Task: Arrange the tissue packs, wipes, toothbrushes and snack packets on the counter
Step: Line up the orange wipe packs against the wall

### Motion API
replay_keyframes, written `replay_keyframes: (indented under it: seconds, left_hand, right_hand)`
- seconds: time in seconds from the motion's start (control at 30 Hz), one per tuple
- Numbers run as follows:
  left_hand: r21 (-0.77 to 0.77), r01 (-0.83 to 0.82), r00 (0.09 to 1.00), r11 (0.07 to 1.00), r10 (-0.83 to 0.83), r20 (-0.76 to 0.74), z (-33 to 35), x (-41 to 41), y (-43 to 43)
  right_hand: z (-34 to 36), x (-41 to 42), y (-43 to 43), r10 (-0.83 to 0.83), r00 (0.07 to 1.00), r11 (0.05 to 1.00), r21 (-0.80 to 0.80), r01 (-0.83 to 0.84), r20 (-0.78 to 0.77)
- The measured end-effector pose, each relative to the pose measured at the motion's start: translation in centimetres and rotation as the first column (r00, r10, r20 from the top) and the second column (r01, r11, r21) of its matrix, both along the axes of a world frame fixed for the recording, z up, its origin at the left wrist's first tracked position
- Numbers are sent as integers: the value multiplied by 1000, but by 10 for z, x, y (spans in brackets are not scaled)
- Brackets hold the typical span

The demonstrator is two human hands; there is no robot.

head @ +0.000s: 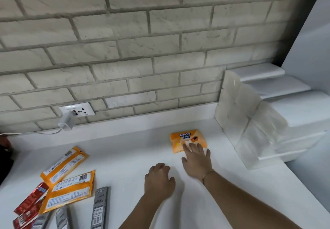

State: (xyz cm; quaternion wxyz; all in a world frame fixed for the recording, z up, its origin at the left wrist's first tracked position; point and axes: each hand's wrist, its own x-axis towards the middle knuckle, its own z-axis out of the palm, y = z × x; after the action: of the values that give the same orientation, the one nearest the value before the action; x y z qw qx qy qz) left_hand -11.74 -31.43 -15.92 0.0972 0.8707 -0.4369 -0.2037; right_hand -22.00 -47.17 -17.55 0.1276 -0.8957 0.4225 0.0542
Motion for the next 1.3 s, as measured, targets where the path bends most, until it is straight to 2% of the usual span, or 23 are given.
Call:
replay_keyframes:
  seconds: [0.13, 0.33, 0.5, 0.67, 0.83, 1.0, 1.13, 1.3]
  left_hand:
    - [68, 63, 998, 996, -63, -15, -2, 3, 3]
    - [49, 100, 995, 994, -100, 4, -7, 3, 8]
    - [22, 126, 991, 992, -127, 31, -7, 5, 11]
    - [-4, 127, 992, 992, -127, 10, -8, 7, 12]
    - [-156, -22, 988, 987, -3, -157, 2, 21, 20]
    - [-279, -161, 953, 947, 76, -294, 3, 27, 61]
    - [-408, -297, 899, 863, 109, -424, 4, 32, 103]
    - [-459, -387, 891, 799, 197, -408, 7, 66, 165]
  right_hand:
    - [12, 20, -31, 45, 996, 998, 36, -42, -75]
    - [22, 42, -58, 65, 986, 991, 125, -46, -153]
    - [30, 50, -70, 85, 988, 981, 187, -60, -127]
    - [34, 37, -62, 60, 997, 985, 167, -54, -37]
    - [24, 18, -1, -85, 962, 978, 206, 30, 260]
    - [8, 1, 88, -81, 888, 962, 267, -49, 454]
    - [2, -6, 147, -12, 878, 952, 273, -136, 479]
    - [-4, 11, 186, 108, 907, 953, 218, -212, 407]
